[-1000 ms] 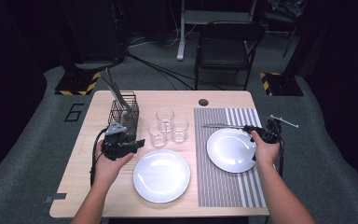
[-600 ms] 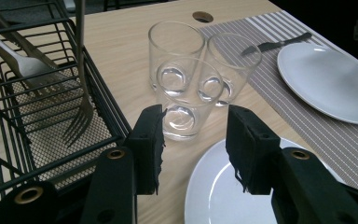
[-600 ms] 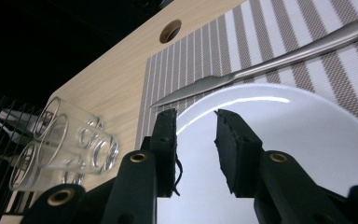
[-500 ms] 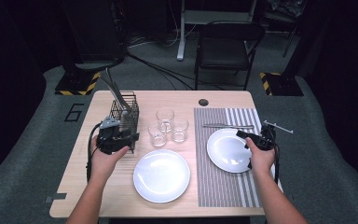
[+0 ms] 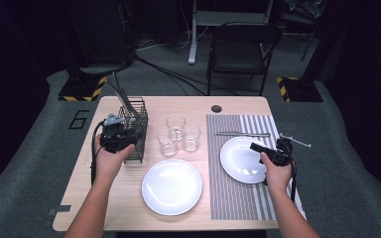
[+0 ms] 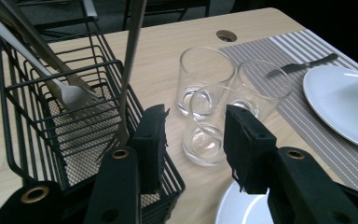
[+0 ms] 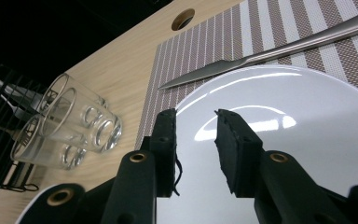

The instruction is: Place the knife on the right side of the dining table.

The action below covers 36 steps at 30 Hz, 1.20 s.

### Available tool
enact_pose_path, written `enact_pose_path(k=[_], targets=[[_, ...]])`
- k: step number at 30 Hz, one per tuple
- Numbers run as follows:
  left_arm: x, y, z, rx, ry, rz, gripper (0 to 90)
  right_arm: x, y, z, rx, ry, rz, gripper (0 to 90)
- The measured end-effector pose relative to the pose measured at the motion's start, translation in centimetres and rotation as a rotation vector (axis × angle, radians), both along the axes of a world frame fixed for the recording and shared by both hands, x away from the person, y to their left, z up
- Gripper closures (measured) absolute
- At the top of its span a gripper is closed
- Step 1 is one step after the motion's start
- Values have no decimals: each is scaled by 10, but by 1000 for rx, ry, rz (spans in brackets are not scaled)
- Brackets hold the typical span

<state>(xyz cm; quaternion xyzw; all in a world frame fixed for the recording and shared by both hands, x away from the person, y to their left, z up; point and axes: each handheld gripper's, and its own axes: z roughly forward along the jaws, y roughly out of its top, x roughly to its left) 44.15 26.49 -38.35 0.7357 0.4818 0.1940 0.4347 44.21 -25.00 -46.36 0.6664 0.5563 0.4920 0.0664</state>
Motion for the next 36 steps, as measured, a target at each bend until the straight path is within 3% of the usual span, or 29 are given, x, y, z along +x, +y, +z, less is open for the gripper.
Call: enact_pose_path(k=[6,19,30,36], targets=[[13,2,5,22,3,22,596,-5,5,4,-40,-24,15,679],[41,-2,9,92,-3,34,602,-18,3,-5,0,-25,28,676],[57,-3,5,108,3,38,602,-23,4,-9,15,-17,38,673],[65,-4,1,115,17,50,603,-25,8,-9,-1,-24,45,673]])
